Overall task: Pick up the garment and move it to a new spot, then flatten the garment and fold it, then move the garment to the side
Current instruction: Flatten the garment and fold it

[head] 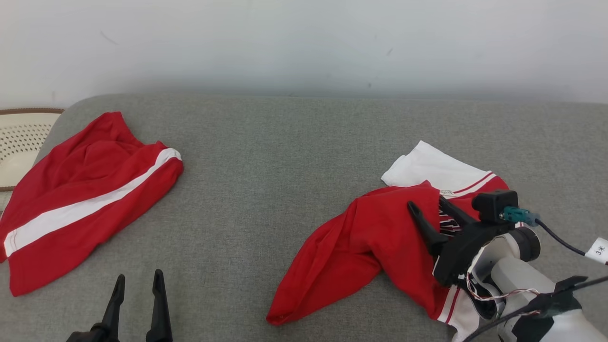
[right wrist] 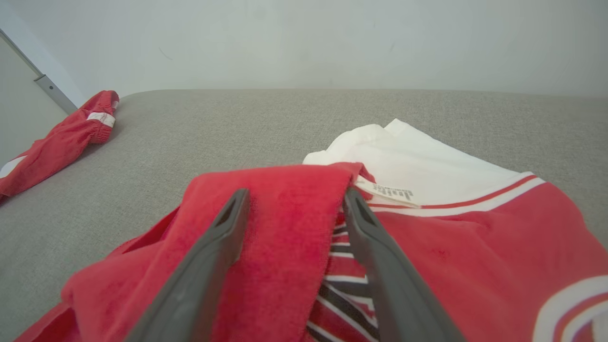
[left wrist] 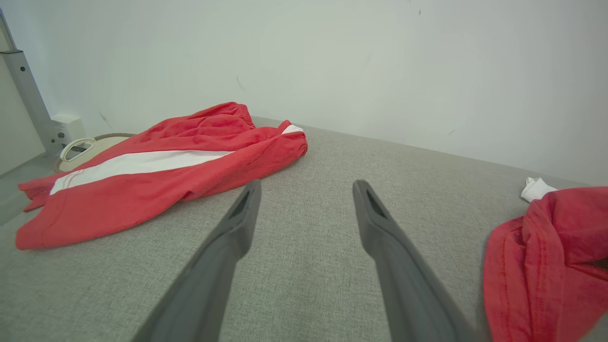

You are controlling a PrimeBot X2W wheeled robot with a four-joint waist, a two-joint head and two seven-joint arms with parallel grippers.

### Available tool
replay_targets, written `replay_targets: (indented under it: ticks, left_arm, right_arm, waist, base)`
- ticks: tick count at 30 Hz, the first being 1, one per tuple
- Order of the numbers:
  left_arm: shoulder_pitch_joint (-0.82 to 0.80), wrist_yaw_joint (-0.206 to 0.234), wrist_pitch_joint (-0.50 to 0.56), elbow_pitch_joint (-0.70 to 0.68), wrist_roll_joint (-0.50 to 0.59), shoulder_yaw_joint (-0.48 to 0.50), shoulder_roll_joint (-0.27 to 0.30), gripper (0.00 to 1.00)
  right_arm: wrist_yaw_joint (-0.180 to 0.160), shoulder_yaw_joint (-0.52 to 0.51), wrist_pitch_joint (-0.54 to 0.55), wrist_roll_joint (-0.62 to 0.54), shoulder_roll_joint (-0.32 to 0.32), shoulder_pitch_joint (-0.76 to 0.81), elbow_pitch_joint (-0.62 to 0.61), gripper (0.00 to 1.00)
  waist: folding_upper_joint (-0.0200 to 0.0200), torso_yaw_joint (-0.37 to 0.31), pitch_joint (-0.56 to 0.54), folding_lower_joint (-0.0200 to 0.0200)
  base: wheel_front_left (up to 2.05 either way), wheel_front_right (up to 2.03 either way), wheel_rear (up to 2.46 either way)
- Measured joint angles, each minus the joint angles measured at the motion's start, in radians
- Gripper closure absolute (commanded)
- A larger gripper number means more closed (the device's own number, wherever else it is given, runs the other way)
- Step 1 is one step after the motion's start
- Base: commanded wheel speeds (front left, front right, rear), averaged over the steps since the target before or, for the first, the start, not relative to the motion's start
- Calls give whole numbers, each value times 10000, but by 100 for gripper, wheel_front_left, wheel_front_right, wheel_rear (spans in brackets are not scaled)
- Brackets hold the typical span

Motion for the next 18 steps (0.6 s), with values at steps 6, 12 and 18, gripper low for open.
replay_targets:
  ticks: [6, 12, 18]
  left_arm:
    - [-12, 10, 0, 0, -38, -33, -2, 0]
    - [-52, 12, 0, 21, -42, 13, -2, 0]
    - [-47, 4, 0, 6, -36, 123, -2, 0]
  right_arm:
    - [0, 796, -439, 564, 36, -621, 428, 100]
    - [0, 1415, -1076, 493, 6, -994, 19, 100]
    - [0, 1866, -1149, 35, -228, -699, -2167, 100]
  waist:
    - [0, 155, 110, 0]
    - [0, 117, 162, 0]
    - [-1, -62, 123, -2]
  base:
    - [0, 0, 0]
    - [0, 0, 0]
    - [0, 0, 0]
